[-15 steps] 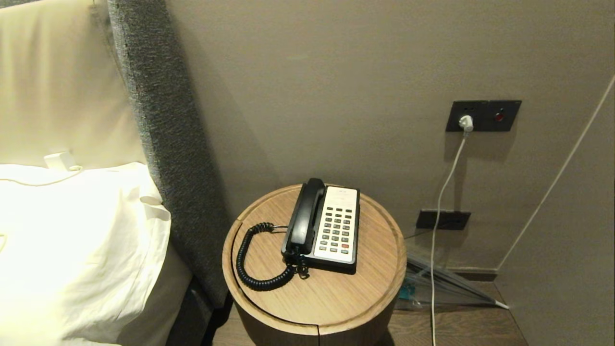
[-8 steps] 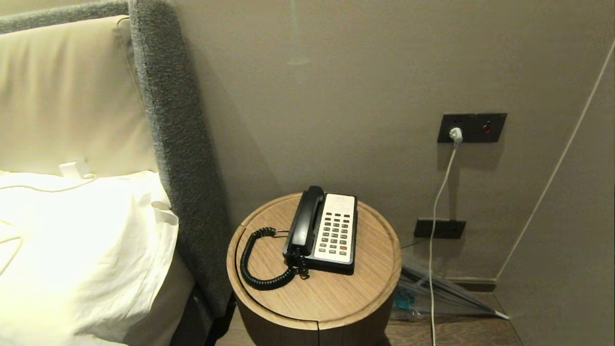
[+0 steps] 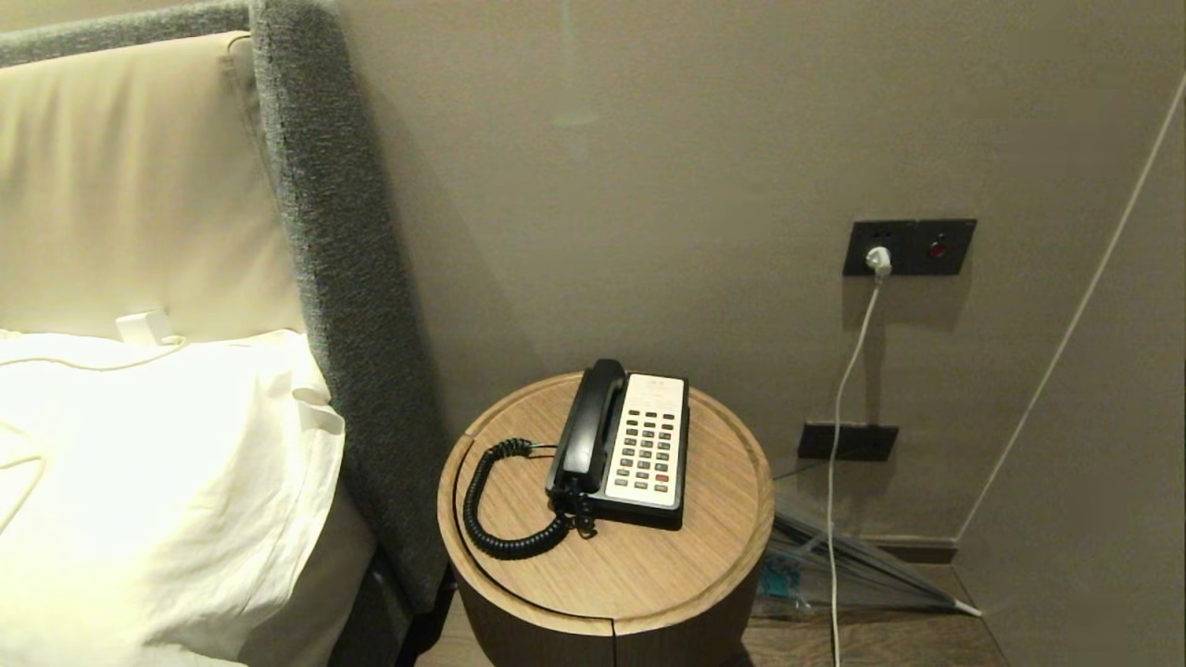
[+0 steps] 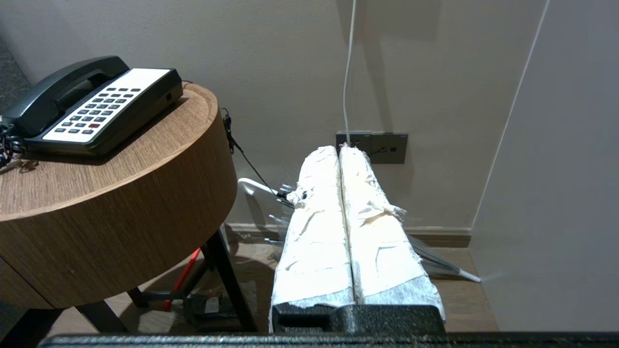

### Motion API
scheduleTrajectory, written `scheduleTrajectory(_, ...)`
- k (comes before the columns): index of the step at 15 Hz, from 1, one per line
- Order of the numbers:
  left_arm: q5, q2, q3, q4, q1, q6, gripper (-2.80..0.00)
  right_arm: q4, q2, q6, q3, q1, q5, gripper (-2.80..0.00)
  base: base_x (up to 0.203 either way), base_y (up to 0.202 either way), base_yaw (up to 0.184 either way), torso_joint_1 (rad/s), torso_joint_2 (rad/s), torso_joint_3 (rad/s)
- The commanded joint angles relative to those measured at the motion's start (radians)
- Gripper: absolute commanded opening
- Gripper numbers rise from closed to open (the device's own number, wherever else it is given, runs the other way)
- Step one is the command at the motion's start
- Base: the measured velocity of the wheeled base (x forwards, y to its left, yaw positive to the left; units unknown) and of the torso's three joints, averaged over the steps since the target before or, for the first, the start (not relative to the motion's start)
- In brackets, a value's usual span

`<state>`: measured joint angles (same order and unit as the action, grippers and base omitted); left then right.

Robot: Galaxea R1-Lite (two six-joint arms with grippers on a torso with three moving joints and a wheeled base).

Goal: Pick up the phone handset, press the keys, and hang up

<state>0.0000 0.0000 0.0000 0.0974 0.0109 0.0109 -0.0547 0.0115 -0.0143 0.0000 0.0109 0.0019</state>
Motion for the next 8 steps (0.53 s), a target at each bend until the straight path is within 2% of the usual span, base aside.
scheduleTrajectory(1, 0.0, 0.001, 0.04, 0.001, 0.0, 0.0, -2.8, 0.001, 0.002, 0.001, 0.021, 0.001, 0.003, -2.8, 0.0, 0.0, 0.0, 0.0, 0.0, 0.0)
scheduleTrajectory(8, 0.0, 0.001, 0.04, 0.002, 0.0, 0.0, -2.8, -0.001, 0.002, -0.009, 0.021, 0.001, 0.0, -2.8, 0.0, 0.0, 0.0, 0.0, 0.0, 0.0)
